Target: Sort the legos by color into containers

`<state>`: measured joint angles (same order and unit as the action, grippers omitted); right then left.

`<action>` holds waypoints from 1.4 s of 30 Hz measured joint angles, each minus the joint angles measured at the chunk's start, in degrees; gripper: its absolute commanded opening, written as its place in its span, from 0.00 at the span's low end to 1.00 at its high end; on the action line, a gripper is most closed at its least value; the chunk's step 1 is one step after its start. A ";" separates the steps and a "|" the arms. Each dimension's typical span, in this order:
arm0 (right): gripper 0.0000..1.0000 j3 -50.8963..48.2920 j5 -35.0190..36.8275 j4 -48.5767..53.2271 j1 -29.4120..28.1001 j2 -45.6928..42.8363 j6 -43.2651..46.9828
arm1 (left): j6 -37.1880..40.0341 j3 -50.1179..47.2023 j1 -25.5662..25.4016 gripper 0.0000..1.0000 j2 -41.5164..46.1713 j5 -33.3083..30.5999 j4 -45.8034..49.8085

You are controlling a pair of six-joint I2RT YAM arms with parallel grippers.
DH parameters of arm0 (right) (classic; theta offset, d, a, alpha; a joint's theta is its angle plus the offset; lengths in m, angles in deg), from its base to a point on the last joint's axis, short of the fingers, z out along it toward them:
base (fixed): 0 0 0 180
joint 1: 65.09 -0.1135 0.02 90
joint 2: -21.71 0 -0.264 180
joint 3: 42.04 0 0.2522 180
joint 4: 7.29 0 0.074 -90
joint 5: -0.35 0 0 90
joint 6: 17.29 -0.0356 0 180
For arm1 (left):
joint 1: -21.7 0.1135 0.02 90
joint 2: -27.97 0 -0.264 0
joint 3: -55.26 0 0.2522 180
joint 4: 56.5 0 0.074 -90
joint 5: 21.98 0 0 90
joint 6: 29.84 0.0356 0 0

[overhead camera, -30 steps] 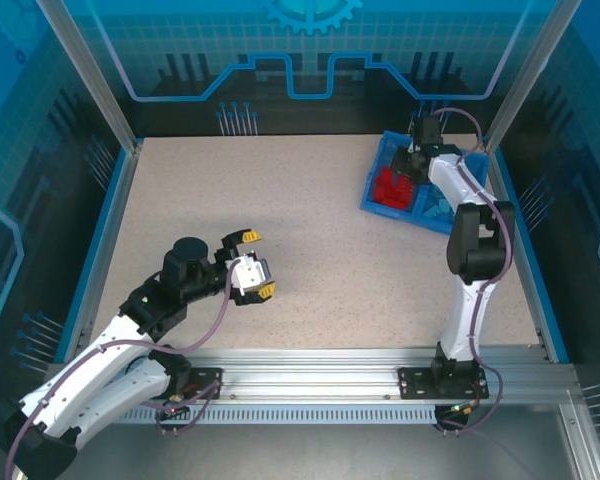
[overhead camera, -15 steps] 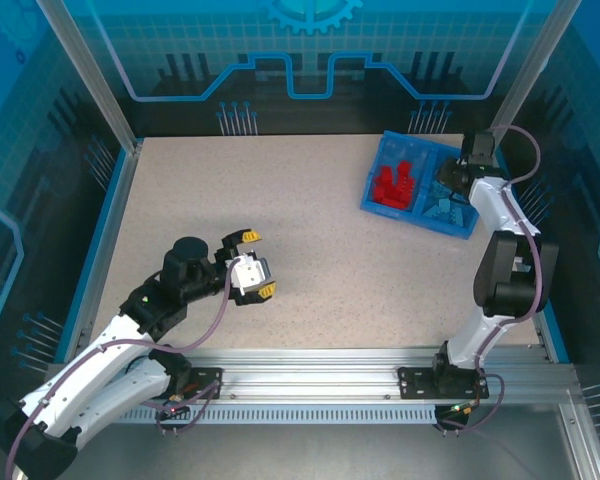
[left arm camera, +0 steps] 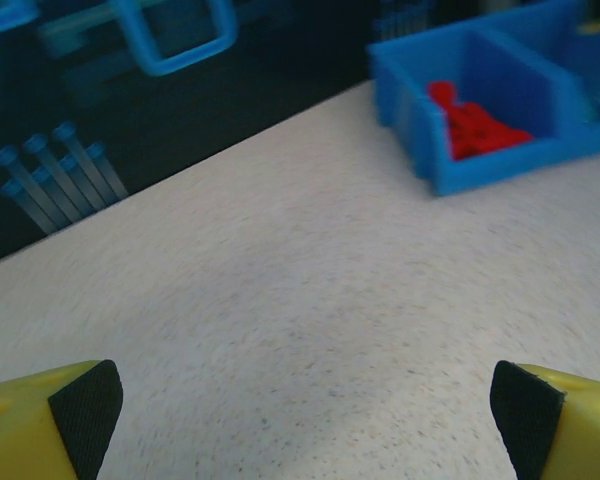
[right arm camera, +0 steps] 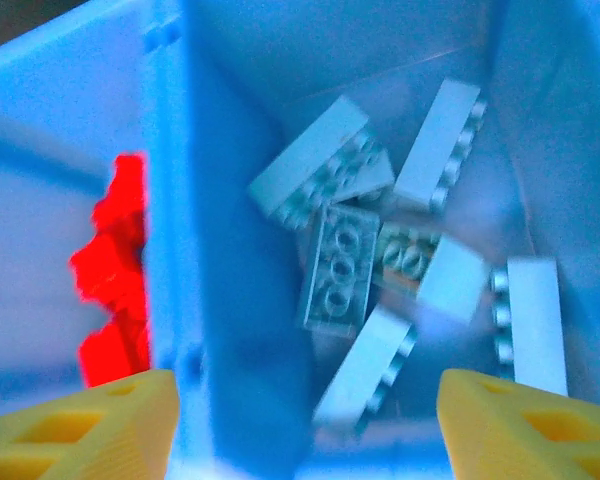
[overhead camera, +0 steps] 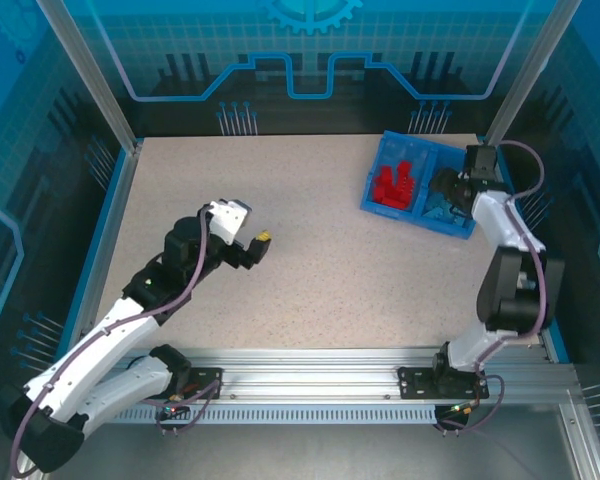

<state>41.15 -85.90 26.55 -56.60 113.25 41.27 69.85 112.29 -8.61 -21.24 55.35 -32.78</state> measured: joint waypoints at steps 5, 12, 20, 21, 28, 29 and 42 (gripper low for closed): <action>0.86 -18.12 2.58 -11.34 -8.20 -17.40 6.01 | -5.51 -11.80 5.42 0.99 -6.12 -10.25 -10.49; 0.91 -34.45 11.50 -26.25 -15.85 -17.18 15.78 | -3.98 -16.50 14.64 0.99 -20.68 -15.72 -24.24; 0.93 -31.08 18.82 -34.84 -15.96 -10.54 23.65 | -5.90 -16.48 24.65 0.99 -34.07 -6.99 -41.00; 0.93 -31.06 19.58 -35.21 -15.96 -10.67 24.09 | -6.51 -16.48 25.64 0.99 -35.15 -5.70 -41.66; 1.00 -40.79 16.31 -49.29 -14.23 -9.01 26.73 | -8.55 -17.73 28.39 0.99 -36.39 1.64 -48.96; 1.00 -42.58 15.17 -50.86 -13.97 -8.17 27.21 | -8.70 -18.40 28.46 0.99 -36.59 2.08 -50.45; 1.00 -46.40 9.62 -63.08 -13.42 -5.42 28.96 | -9.77 -19.41 28.50 0.99 -37.53 3.78 -53.44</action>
<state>-5.25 -76.29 -36.53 -70.02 107.83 70.23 60.08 92.88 19.89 -58.77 59.13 -86.22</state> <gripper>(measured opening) 0.997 0.988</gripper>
